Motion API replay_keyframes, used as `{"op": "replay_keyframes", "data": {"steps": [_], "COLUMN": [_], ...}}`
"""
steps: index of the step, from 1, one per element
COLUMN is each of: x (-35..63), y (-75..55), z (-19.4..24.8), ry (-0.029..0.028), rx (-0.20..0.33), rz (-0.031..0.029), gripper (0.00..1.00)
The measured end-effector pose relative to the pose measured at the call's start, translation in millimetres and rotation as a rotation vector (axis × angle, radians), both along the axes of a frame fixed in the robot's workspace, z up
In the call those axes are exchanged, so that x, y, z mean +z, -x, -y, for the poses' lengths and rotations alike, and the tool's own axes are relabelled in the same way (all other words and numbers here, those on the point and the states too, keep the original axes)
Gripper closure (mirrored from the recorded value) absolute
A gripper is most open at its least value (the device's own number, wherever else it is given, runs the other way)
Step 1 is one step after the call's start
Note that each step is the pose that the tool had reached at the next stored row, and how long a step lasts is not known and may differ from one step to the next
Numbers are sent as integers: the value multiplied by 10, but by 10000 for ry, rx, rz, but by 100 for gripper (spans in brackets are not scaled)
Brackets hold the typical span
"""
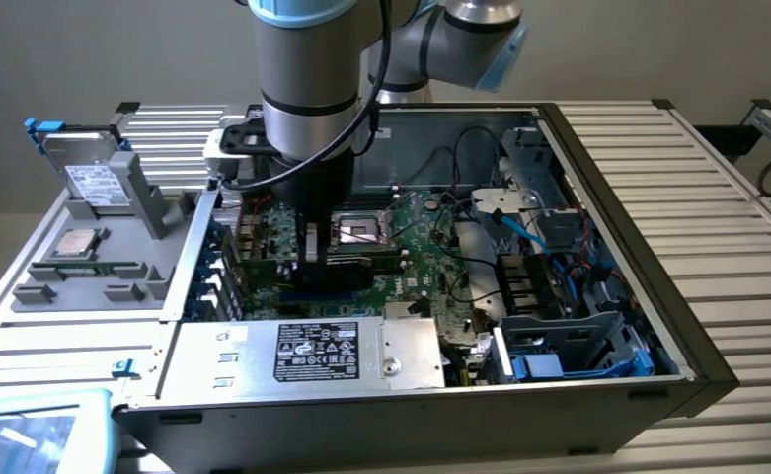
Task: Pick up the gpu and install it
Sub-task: 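Insert the gpu into the slot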
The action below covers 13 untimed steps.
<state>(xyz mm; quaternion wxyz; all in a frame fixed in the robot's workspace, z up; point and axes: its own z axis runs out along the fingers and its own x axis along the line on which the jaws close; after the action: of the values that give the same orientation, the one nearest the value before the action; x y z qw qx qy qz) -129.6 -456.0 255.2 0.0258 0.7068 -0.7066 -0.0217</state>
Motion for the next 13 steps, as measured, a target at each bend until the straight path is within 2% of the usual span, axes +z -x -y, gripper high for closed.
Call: {"op": "replay_keyframes", "data": {"steps": [13], "x": [38], "y": [-1], "z": [-9], "ry": [-2], "rx": [0], "rz": [2], "gripper": [72]}}
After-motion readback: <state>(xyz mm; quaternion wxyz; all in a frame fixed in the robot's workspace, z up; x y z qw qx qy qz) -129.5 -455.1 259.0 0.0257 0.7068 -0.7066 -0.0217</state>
